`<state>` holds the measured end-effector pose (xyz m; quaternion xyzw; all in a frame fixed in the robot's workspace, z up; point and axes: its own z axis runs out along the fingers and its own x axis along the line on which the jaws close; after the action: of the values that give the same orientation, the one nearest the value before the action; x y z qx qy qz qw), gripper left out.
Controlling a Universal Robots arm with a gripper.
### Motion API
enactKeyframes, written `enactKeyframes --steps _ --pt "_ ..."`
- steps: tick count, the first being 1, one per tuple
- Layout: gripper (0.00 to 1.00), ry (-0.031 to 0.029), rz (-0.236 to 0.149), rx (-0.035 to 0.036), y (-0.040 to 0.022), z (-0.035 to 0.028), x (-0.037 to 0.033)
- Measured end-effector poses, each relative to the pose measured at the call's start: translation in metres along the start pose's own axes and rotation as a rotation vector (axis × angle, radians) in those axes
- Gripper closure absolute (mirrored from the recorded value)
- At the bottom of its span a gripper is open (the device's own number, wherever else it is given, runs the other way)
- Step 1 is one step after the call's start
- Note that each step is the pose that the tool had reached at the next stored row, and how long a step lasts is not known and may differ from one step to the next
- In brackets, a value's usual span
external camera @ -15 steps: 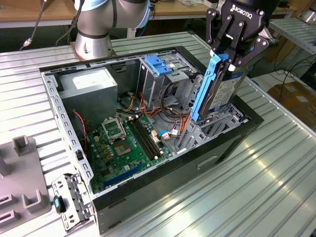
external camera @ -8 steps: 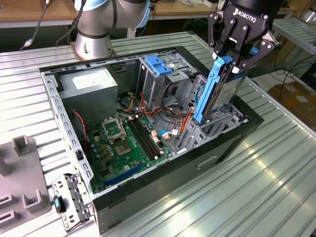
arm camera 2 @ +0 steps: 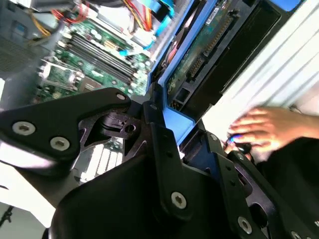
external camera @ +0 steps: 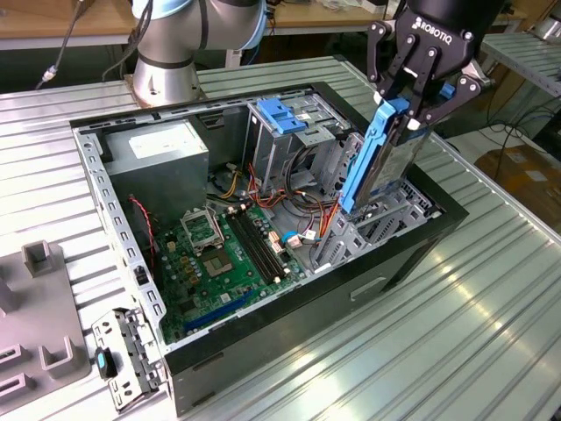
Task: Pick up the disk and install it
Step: 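Insert the disk into the insertion slot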
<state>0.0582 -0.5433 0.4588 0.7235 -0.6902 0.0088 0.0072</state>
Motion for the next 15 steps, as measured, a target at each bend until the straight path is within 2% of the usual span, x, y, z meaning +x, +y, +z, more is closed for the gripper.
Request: enactKeyframes --steps 1,2,8,15 --pt "0.63 -0.0071 0.000 0.0003 0.0000 0.0003 0.0013" --pt "0.63 -0.0076 0.002 0.0003 0.0003 0.0008 0.0057" --pt "0.63 -0.0073 0.045 -0.0005 0.0001 0.0007 0.0071" --pt "0.63 -0.0075 0.052 -0.0007 -0.0010 0.0020 0.0125"
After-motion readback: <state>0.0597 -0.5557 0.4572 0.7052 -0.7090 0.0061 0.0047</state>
